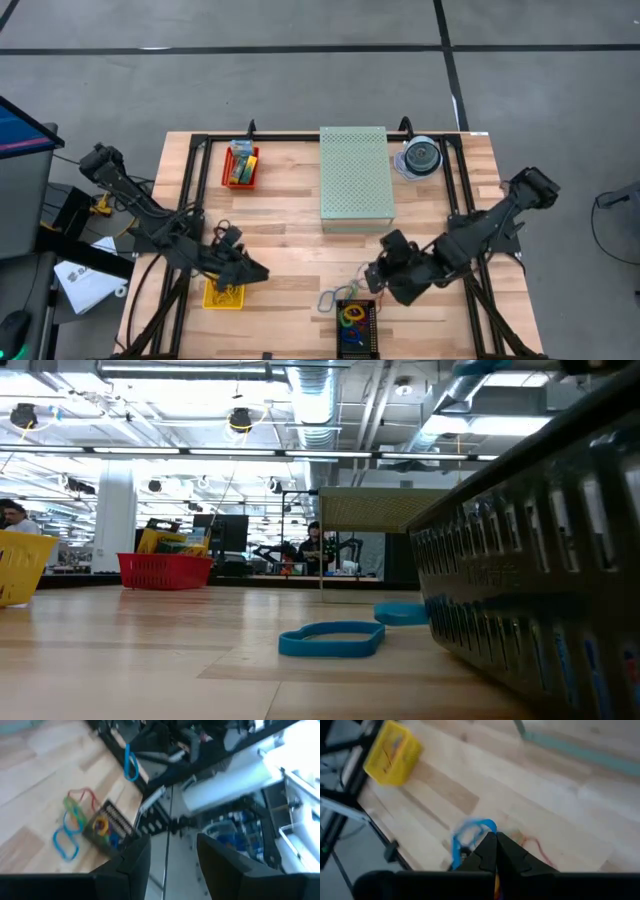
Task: Pick & Place Office Desk Supplies
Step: Put the blue rubber band into the yellow bin
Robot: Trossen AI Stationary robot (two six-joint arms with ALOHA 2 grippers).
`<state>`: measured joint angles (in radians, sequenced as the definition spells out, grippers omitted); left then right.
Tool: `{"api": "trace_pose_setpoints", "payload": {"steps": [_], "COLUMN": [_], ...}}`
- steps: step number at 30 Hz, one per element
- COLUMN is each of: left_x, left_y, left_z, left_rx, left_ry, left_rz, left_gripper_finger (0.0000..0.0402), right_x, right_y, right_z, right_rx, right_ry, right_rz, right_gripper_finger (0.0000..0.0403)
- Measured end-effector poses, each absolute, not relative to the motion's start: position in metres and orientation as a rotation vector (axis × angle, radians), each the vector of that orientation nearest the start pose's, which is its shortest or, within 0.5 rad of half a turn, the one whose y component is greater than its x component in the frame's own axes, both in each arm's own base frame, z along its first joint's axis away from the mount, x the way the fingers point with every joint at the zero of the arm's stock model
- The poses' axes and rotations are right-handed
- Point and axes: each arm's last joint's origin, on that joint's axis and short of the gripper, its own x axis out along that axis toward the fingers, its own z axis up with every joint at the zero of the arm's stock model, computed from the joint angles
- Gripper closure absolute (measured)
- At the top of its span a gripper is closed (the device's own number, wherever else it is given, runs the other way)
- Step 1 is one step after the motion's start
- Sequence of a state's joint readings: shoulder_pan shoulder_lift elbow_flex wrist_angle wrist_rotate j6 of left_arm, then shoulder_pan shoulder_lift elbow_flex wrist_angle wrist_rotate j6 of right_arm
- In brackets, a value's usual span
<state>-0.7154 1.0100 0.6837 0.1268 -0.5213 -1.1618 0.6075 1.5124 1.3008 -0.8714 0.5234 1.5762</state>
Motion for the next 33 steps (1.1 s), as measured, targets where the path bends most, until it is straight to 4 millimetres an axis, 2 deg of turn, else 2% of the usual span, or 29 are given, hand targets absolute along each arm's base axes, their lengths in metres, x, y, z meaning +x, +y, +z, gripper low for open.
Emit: {"api": "trace_pose_setpoints", "payload": {"steps": [5,11,18,24,29,33], "left_x": [0.213,0.261,0.289,0.313,0.332,0.337], "left_y": [-0.129,-0.109,-0.089,-0.081,-0.076,-0.075], "left_z": [0.277,0.260,0.241,0.248,0.260,0.266], "left_rx": [-1.071,-1.073,-1.080,-1.064,-1.014,-1.009], "left_ry": [0.166,0.055,0.036,0.019,-0.013,-0.007], "left_rz": [-0.038,-0.062,-0.063,-0.102,-0.129,-0.133], "left_gripper_finger": [0.0228,0.0191,0.0176,0.0178,0.0179,0.0188], "right_x": [0.261,0.274,0.280,0.288,0.292,0.294], "right_y": [0.150,0.137,0.129,0.121,0.113,0.111], "right_z": [0.310,0.325,0.347,0.358,0.359,0.360], "right_rx": [0.889,0.860,0.836,0.816,0.814,0.812], "right_ry": [0.631,0.582,0.540,0.491,0.490,0.474], "right_rz": [-0.584,-0.555,-0.519,-0.494,-0.500,-0.490], "right_gripper_finger": [0.0403,0.0403,0.0403,0.0403,0.0403,0.0403]}}
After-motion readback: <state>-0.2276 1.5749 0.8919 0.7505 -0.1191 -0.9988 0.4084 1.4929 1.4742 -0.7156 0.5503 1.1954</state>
